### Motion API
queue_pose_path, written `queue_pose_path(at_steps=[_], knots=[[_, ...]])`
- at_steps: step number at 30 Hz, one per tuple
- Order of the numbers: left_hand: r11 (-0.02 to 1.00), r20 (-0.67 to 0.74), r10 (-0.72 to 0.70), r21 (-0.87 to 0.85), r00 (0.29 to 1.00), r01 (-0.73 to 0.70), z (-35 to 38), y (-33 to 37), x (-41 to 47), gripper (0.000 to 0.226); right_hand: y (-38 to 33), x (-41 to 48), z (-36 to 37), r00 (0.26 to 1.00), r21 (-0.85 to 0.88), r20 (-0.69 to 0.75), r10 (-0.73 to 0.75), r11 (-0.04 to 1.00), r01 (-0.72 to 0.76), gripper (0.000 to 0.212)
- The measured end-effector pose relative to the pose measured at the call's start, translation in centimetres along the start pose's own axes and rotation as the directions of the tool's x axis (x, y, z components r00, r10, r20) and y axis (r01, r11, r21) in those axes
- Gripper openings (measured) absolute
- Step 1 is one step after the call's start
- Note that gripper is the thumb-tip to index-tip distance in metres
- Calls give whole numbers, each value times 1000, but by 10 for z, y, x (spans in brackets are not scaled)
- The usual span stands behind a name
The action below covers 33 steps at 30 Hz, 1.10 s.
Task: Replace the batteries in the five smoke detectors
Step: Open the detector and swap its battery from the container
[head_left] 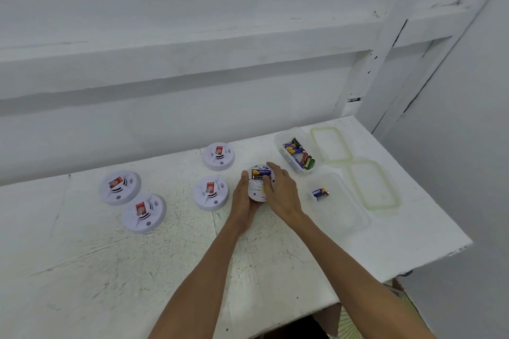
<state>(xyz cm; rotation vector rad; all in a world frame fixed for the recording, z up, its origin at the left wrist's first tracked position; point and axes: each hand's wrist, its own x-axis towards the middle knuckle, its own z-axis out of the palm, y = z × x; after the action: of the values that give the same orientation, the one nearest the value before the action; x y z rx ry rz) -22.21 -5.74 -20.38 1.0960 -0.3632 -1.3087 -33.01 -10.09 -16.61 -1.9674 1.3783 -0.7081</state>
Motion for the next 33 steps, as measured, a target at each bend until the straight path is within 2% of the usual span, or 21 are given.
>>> queue_pose_path(at_steps=[3,8,11,14,18,23,33], knots=[[999,-16,-4,-44,1000,3,-3,-1,2,60,2,2,-3,1000,21,13,-19,1000,19,39],[1000,-46,12,-21,999,-13,-9,-15,9,48,5,7,-2,995,87,-54,88,993,-84,34],[999,-73,42,-13,996,-43,-6,-14,4,38,3,8,-5,988,92,-48,149,985,-144,35],[995,-65,94,50,993,-91,-2,-12,1,39,0,5,-9,984,70,-15,178,982,-176,41],[989,-74,122,89,990,-115,-1,-13,1,36,-1,0,-11,998,-104,-4,66,992,-66,40],[978,-46,171,129,984,-164,3,-11,-1,40,1,1,-15,994,-286,99,-47,955,73,36],[980,-49,178,99,983,-172,4,-7,-5,43,-1,2,-15,995,-179,100,-27,983,45,33]])
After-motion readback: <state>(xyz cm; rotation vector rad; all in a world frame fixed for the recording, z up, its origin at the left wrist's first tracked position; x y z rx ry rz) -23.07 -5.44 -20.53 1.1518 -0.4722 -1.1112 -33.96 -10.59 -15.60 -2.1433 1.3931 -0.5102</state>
